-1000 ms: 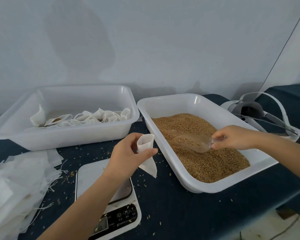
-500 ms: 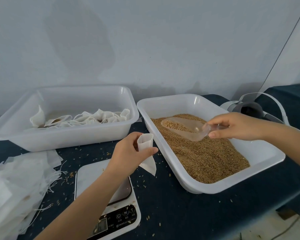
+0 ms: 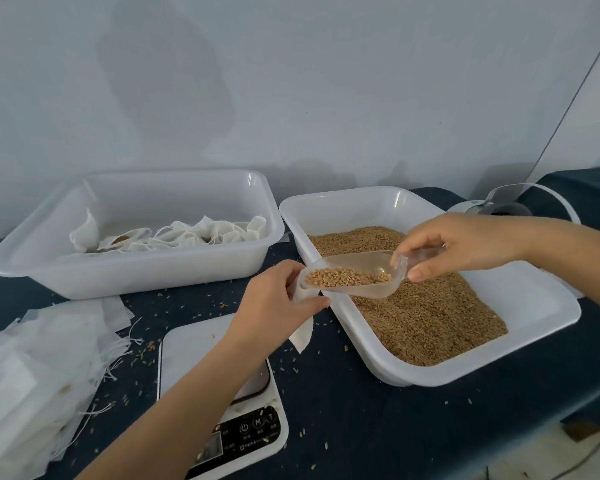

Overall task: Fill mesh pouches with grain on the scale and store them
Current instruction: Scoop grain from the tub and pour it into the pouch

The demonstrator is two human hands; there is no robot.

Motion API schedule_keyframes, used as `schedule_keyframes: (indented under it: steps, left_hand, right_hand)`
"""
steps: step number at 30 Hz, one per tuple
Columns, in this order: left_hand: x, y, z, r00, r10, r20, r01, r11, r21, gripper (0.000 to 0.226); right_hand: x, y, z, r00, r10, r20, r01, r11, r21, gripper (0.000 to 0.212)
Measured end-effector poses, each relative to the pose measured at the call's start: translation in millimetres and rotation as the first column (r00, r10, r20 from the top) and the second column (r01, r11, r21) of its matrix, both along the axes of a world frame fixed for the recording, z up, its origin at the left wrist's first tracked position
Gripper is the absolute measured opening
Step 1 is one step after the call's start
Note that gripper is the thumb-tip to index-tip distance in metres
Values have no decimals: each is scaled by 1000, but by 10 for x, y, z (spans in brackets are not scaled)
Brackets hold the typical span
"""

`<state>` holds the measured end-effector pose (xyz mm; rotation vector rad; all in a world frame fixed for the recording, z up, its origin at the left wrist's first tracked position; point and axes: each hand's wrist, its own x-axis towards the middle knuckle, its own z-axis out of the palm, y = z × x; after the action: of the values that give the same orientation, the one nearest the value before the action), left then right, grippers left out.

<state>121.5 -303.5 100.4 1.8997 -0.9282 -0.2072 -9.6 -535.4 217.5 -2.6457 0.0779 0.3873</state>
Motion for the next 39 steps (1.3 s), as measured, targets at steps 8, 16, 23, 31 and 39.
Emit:
schedule_keyframes:
  steps: [8,16,23,31,39]
  left_hand:
    - [-30,25,-8,998,10,60,-11,1000,18,30]
    - [-85,0,-16,993,-1,120,-8,997,72,32]
    - [-104,-22,-16,991,-2,135,-9,997,78,33]
    - [-126,-6,-9,992,-14,123,4,997,78,32]
    - [-156,15,1,993,6,122,-9,1000,25,34]
  right_hand:
    - [39,39,142,996,25,-86,-33,996,-87,37]
    - [139,136,301,984,18,-178,-50,983,-176,17]
    - [257,262,534,965,-23,-262,-46,966,-255,9]
    - [383,480,707,946,-71,-315,-73,904,-422,14]
    - [533,728,882,929,-103,-355,-104,849,-517,11]
